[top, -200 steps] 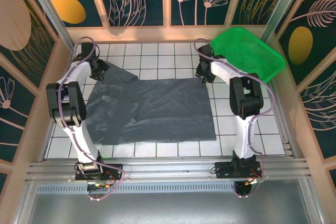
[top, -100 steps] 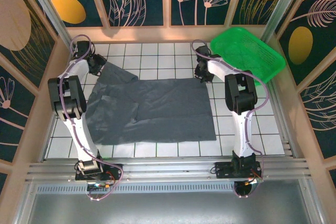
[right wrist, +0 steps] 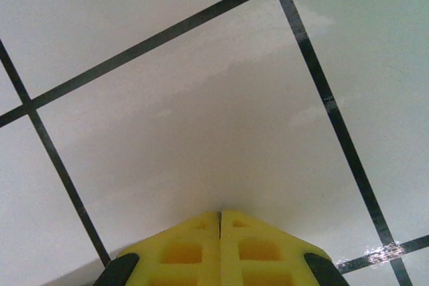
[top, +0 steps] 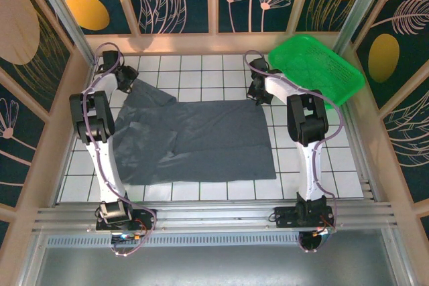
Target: Fold and stack the t-shirts
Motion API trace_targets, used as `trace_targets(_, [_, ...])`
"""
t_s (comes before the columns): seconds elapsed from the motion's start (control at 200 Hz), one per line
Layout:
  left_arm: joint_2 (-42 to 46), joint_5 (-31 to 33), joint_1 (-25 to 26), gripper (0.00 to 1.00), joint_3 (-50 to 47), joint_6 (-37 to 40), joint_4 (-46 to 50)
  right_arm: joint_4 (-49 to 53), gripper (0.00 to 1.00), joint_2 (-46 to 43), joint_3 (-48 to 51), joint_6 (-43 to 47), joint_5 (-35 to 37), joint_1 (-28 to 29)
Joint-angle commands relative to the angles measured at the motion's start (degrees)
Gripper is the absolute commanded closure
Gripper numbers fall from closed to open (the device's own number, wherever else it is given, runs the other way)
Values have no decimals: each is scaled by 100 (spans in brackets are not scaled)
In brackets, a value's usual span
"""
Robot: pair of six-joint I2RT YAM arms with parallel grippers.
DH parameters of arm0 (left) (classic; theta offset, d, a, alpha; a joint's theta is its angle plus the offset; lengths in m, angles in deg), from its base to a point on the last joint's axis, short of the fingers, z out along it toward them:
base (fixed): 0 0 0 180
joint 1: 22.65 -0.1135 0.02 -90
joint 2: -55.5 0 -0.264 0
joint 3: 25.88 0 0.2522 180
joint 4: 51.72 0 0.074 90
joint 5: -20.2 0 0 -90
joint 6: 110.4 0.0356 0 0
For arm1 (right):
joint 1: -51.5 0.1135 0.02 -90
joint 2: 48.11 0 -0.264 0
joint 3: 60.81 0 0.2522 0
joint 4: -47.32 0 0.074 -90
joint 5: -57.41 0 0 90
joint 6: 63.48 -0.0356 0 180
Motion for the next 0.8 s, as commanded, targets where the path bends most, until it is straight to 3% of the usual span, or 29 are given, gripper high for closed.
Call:
trace_targets(0.0, [-327,26,-60,51,456,211,199,220,98,12,-37,89,9,22])
trace_targets(0.495, [-639,-225,-60,57,430,186,100,167,98,-41,70,12,-109,118])
trace_targets(0.606, [-771,-442,-52,63,553,175,53,155,99,-32,99,-15,-137,131])
trace_targets(0.796, [-856,-557,-43,83,577,105,-6,184,99,-44,53,-3,-116,125])
